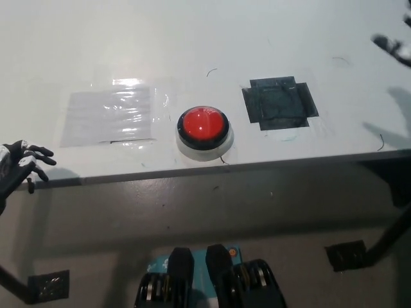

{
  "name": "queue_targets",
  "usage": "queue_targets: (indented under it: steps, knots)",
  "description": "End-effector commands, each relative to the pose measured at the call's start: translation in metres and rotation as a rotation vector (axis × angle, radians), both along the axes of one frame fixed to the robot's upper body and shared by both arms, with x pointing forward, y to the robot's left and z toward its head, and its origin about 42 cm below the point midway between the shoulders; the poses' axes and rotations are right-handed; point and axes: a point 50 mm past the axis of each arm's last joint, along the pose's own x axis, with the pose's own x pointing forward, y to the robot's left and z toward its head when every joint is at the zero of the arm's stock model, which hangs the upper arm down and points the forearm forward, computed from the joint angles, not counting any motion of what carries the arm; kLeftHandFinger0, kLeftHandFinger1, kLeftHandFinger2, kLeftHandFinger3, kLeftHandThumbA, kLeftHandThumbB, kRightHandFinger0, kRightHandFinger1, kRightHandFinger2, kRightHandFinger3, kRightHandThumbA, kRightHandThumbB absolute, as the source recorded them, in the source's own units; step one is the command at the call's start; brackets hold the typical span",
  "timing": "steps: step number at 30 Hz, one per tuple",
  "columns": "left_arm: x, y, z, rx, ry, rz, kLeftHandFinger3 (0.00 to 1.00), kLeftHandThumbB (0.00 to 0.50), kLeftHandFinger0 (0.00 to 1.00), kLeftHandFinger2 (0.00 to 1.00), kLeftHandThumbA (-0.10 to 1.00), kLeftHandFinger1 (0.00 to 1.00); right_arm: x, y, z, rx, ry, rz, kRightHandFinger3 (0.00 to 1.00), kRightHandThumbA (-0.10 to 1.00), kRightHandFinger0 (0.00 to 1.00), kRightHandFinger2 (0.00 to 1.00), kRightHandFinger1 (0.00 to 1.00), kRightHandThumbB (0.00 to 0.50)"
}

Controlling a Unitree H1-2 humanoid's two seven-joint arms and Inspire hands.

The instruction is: The robot uses its right hand to make a fist and press the red button kept in the middle of the desk

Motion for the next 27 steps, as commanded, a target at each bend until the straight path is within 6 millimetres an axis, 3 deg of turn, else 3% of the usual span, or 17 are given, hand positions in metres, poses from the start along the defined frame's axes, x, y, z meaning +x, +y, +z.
queue_targets:
  steps: [1, 3, 4, 5, 6, 7, 8, 9, 12, 13, 15, 19, 20, 23, 27]
  knots:
    - [0.005, 0.000, 0.014, 0.004, -0.049, -0.032, 0.58, 0.000, 0.16, 0.43, 0.53, 0.29, 0.020, 0.032, 0.051, -0.038, -0.140, 0.064, 0.20, 1.00, 0.57, 0.20, 0.38, 0.393]
    - [0.005, 0.000, 0.014, 0.008, -0.044, -0.033, 0.58, 0.000, 0.16, 0.42, 0.53, 0.30, 0.033, 0.051, 0.056, -0.062, -0.146, 0.091, 0.04, 1.00, 0.44, 0.01, 0.15, 0.413]
    - [0.006, 0.000, 0.013, 0.010, -0.040, -0.031, 0.58, 0.000, 0.17, 0.42, 0.54, 0.30, 0.041, 0.067, 0.059, -0.066, -0.149, 0.124, 0.01, 1.00, 0.33, 0.00, 0.04, 0.420]
    - [0.006, 0.001, 0.012, 0.011, -0.038, -0.030, 0.58, 0.000, 0.18, 0.42, 0.54, 0.30, 0.044, 0.073, 0.060, -0.067, -0.151, 0.137, 0.00, 1.00, 0.28, 0.00, 0.00, 0.422]
    - [0.006, 0.000, 0.014, 0.011, -0.041, -0.033, 0.57, 0.000, 0.17, 0.42, 0.54, 0.30, 0.046, 0.079, 0.062, -0.078, -0.156, 0.148, 0.00, 1.00, 0.29, 0.00, 0.00, 0.423]
    - [0.007, 0.000, 0.014, 0.011, -0.041, -0.036, 0.57, 0.000, 0.16, 0.43, 0.54, 0.30, 0.048, 0.090, 0.066, -0.074, -0.150, 0.165, 0.00, 1.00, 0.06, 0.00, 0.00, 0.430]
    - [0.007, 0.000, 0.014, 0.011, -0.039, -0.038, 0.57, 0.000, 0.16, 0.43, 0.54, 0.30, 0.050, 0.103, 0.070, -0.060, -0.137, 0.183, 0.00, 1.00, 0.00, 0.00, 0.00, 0.435]
    - [0.007, 0.000, 0.014, 0.014, -0.039, -0.038, 0.58, 0.000, 0.16, 0.43, 0.55, 0.30, 0.050, 0.111, 0.072, -0.063, -0.135, 0.185, 0.01, 1.00, 0.00, 0.02, 0.00, 0.415]
    - [0.007, -0.002, 0.015, 0.009, -0.042, -0.038, 0.57, 0.000, 0.15, 0.42, 0.55, 0.29, 0.053, 0.136, 0.080, -0.041, -0.111, 0.222, 0.07, 1.00, 0.00, 0.12, 0.00, 0.430]
    - [0.007, -0.003, 0.015, 0.010, -0.042, -0.038, 0.57, 0.000, 0.15, 0.42, 0.55, 0.29, 0.053, 0.144, 0.082, -0.036, -0.110, 0.221, 0.05, 1.00, 0.00, 0.11, 0.00, 0.426]
    - [0.008, -0.002, 0.014, 0.014, -0.044, -0.042, 0.57, 0.000, 0.15, 0.41, 0.54, 0.29, 0.051, 0.165, 0.083, -0.034, -0.120, 0.238, 0.20, 1.00, 0.00, 0.19, 0.00, 0.396]
    - [0.008, -0.002, 0.014, 0.022, -0.043, -0.045, 0.58, 0.000, 0.16, 0.42, 0.56, 0.29, 0.049, 0.183, 0.079, -0.026, -0.120, 0.273, 0.25, 1.00, 0.00, 0.22, 0.00, 0.430]
    - [0.008, -0.002, 0.013, 0.020, -0.046, -0.046, 0.57, 0.000, 0.15, 0.41, 0.55, 0.29, 0.047, 0.192, 0.077, -0.022, -0.103, 0.279, 0.26, 1.00, 0.00, 0.23, 0.00, 0.440]
    - [0.008, -0.001, 0.013, 0.011, -0.045, -0.051, 0.57, 0.000, 0.16, 0.42, 0.55, 0.29, 0.044, 0.210, 0.067, 0.006, -0.092, 0.342, 0.25, 1.00, 0.00, 0.22, 0.00, 0.407]
    - [0.008, -0.002, 0.013, 0.013, -0.047, -0.048, 0.58, 0.000, 0.19, 0.43, 0.54, 0.31, 0.041, 0.229, 0.038, 0.021, -0.062, 0.405, 0.33, 1.00, 0.00, 0.29, 0.00, 0.414]
